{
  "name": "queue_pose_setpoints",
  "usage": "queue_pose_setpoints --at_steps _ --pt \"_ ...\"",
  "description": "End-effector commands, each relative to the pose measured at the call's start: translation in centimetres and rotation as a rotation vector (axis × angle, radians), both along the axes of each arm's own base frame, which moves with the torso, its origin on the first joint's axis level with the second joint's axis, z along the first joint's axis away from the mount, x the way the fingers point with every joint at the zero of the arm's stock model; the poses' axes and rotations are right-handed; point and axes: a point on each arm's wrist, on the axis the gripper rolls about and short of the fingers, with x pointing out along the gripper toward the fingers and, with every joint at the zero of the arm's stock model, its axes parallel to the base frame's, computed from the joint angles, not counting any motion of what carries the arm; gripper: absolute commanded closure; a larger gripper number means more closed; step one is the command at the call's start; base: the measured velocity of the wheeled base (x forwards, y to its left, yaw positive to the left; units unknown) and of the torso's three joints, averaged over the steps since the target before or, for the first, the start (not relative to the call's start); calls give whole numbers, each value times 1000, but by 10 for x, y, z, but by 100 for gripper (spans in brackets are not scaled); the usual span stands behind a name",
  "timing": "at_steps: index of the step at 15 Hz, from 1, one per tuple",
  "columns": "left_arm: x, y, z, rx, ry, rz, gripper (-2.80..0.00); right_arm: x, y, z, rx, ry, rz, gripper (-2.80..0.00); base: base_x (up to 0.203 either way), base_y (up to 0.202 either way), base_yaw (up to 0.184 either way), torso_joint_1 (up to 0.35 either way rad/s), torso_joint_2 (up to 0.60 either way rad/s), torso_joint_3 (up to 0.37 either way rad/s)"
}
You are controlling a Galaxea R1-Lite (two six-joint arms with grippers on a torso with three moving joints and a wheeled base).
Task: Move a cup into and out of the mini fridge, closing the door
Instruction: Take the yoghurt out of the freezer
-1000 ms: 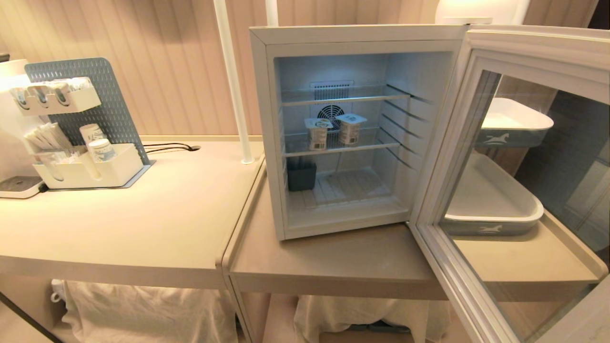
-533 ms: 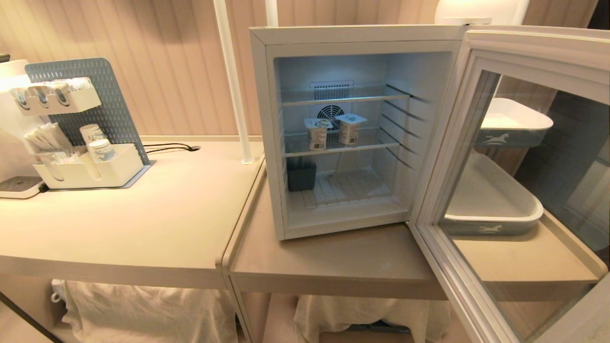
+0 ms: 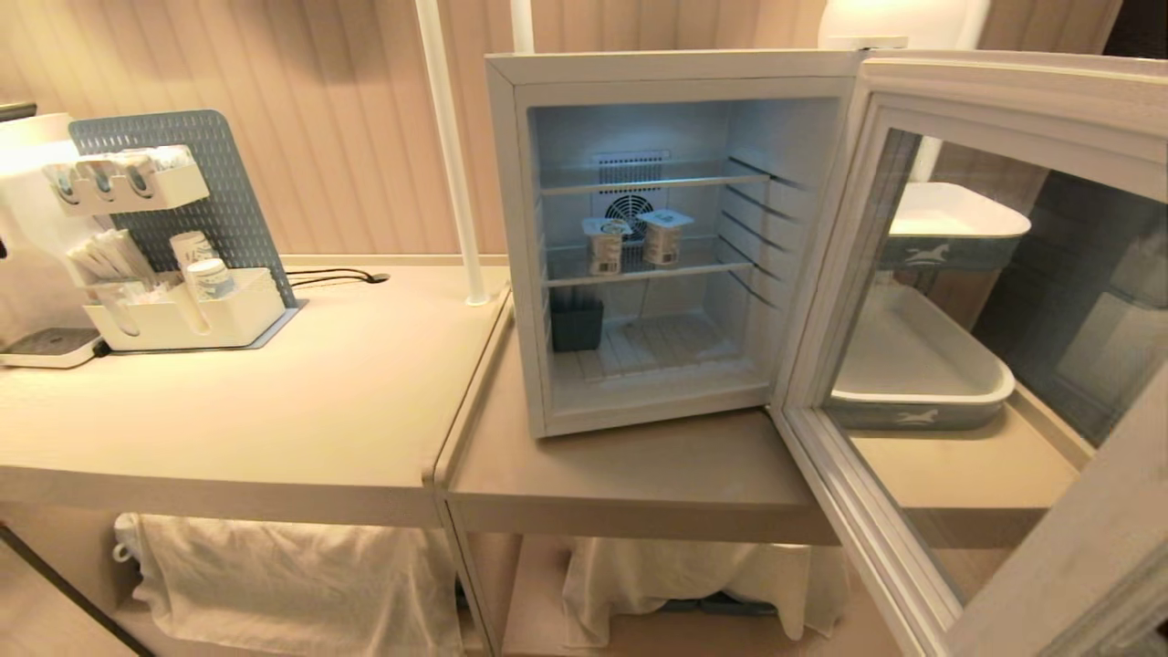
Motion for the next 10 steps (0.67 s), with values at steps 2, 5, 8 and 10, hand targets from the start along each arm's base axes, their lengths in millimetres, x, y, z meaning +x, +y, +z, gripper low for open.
queue_pose_setpoints --at_steps 2,5,8,10 --pt "0 0 -1 -3 4 1 0 0 0 0 -2 2 1 0 -199 0 -1 1 4 2" --pt "0 0 0 -1 2 2 0 0 0 0 -2 2 1 0 -153 0 0 2 -5 2" --pt "0 0 0 -1 2 1 0 0 0 0 -2 2 1 0 0 0 0 0 0 0" --pt "0 0 0 -2 2 2 0 0 0 0 -2 2 1 0 1 49 -4 1 -1 -1"
